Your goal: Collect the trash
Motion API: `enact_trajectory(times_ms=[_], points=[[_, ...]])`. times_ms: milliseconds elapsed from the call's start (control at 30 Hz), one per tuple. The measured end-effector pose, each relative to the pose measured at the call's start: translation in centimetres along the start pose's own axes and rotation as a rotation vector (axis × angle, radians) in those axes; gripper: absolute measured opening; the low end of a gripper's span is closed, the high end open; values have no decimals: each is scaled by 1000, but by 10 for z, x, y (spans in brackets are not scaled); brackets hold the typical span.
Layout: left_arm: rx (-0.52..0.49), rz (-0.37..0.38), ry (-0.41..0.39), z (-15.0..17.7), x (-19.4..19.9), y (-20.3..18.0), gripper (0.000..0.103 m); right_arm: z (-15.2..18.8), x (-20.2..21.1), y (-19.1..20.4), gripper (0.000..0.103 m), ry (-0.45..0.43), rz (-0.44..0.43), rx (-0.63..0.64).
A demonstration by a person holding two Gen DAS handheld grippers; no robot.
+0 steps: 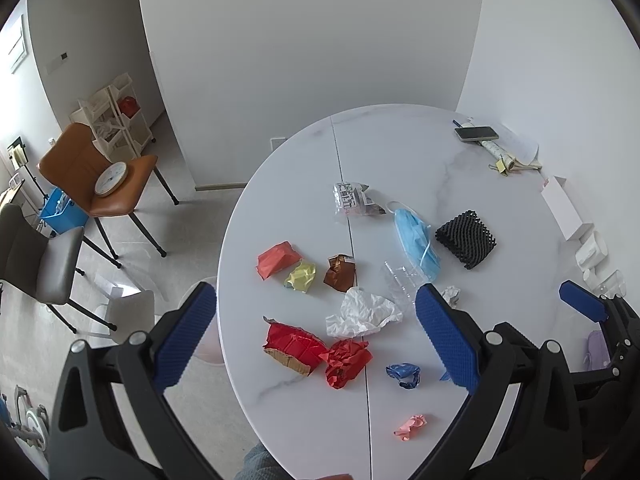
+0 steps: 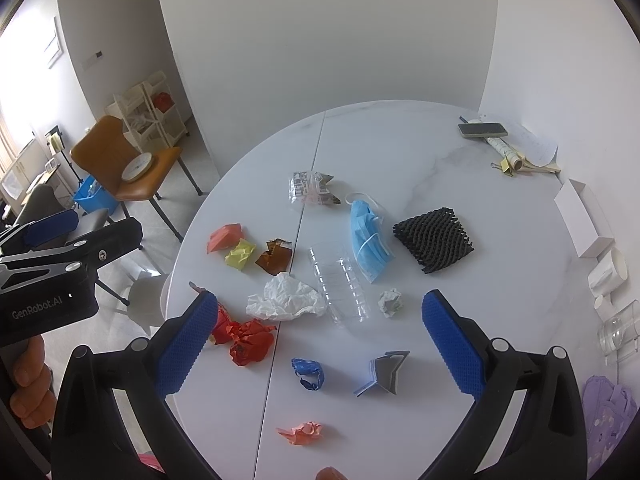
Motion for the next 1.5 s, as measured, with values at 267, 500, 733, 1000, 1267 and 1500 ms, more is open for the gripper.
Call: enact_trajectory(times_ms=[267, 500, 733, 1000, 1267, 1500], points=[[2, 3, 0, 1, 0, 2, 95, 0, 0, 0, 101, 0, 2, 2], [3, 2, -1, 2, 0, 1, 95, 0, 1, -1, 101, 1, 2, 4], [2, 2, 0, 2, 0, 2, 95, -1, 2, -3, 101, 1, 3, 5], [1, 2, -2, 3, 0, 2, 95, 0, 1, -2, 101, 1, 4, 6], [2, 2, -2, 3, 0, 2, 95, 0, 2, -2, 101, 1, 5, 7], [2, 2, -3, 4, 0, 3, 95, 0, 1, -1, 101, 1, 6, 7]])
Point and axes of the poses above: each gripper's, at about its wrist camera, not at the fingertips, and x roughly against the way its jaws point, y to its left, z to its underside, the point moved 8 cm from there along -x, roughly the way its jaws point, and after that the axes turned 5 degrees about -z, right-handed, at the moved point
